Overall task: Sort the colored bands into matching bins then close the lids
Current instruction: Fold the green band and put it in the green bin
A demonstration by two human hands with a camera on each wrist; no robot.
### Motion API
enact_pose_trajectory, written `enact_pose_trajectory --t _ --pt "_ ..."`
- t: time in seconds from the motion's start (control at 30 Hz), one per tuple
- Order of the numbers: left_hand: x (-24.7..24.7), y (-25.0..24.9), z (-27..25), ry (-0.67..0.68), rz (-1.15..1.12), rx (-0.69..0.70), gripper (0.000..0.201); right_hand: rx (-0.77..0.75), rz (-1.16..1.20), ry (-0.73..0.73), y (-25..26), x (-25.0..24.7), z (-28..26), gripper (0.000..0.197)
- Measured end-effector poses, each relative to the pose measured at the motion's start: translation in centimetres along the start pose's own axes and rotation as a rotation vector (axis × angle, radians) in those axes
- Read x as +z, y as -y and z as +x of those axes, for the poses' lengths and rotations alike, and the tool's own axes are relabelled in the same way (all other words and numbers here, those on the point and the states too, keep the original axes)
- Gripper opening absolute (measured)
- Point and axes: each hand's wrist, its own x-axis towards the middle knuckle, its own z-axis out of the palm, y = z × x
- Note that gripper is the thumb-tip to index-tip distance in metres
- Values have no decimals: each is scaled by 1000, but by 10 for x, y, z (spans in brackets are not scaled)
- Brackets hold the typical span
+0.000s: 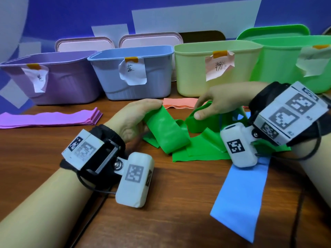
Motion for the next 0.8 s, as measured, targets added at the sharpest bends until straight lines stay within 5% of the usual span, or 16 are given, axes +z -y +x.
enact_pose_trajectory --t 0.1,0.23,0.37,0.47,0.6,0.8 --pt "0 -1 0 -4 -17 -10 12 34 -14 33 -1 -3 -5 77" --pt "0 0 0 21 -42 -5 15 21 116 -201 -4 -10 -8 76" --pt "-3 1 5 18 -107 -10 16 -85 419 -427 8 -16 -11 46" --pt "-3 1 6 -5 -203 2 17 -244 876 -367 27 -18 -23 18" --pt "-2 -1 5 20 -287 48 22 -401 1173 -219 50 -11 -27 16" --pt "2 -8 -6 192 -364 168 20 -195 1246 -325 68 20 -1 8"
